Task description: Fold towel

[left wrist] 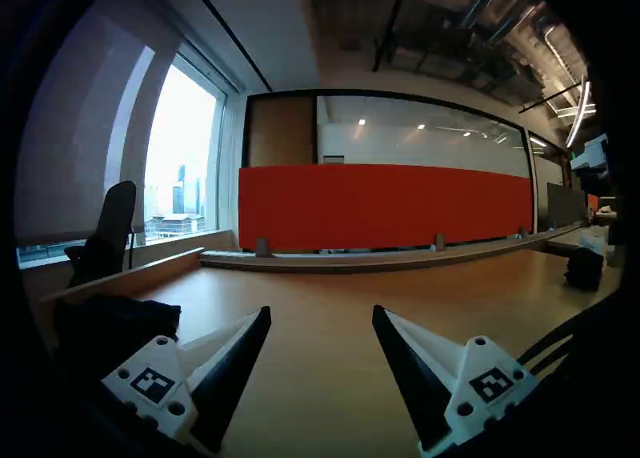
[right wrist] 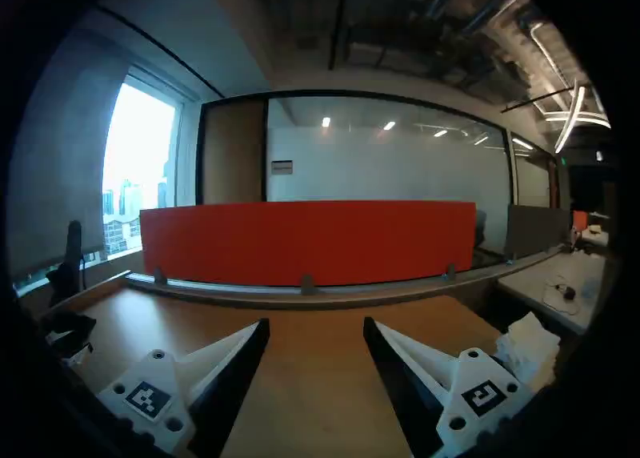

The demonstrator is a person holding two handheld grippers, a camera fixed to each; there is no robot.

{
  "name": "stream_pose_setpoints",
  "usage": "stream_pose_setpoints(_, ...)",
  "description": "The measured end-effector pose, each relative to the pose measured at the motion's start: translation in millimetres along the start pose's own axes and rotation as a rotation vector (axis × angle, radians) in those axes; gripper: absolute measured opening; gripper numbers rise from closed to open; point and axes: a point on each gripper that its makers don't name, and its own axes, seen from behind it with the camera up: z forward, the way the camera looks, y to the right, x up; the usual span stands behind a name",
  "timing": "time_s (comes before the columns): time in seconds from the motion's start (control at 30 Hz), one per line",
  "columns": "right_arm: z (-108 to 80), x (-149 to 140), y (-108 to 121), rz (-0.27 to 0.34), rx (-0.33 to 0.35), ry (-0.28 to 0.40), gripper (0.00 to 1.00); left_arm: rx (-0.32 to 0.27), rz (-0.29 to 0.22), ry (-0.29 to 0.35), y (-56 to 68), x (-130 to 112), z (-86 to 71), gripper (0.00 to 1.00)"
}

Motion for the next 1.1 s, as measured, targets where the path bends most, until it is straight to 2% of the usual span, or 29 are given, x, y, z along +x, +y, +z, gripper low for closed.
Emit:
stream_pose_setpoints(0.17, 1.3, 1.7, 4.1, -0.012, -0.008, 0.010, 0.90, 0.000, 0.000, 0.000, 0.2, -1.3, 0.6, 0.94)
stream_pose_setpoints(0.37, 5.4, 14.0, 15.2, -0.066, -0.056, 0.068, 0.90, 0.000, 0.000, 0.000, 0.1, -3.0, 1.3, 0.94)
stream_pose_setpoints(0.6, 8.3, 2.5, 19.9, -0.114, -0.050, 0.076, 0.90, 0.000, -0.001, 0.001, 0.9, -5.5, 2.5, 0.95)
stream_pose_setpoints(0.87, 8.8, -24.7, 29.7, -0.075, -0.030, 0.083, 0.90, 0.000, -0.001, 0.002, 1.6, -7.7, 3.6, 0.95)
stream_pose_setpoints(1.1, 7.1, -64.5, 40.5, -0.024, -0.003, 0.064, 0.90, 0.000, -0.001, 0.002, 1.8, -8.6, 4.2, 0.95)
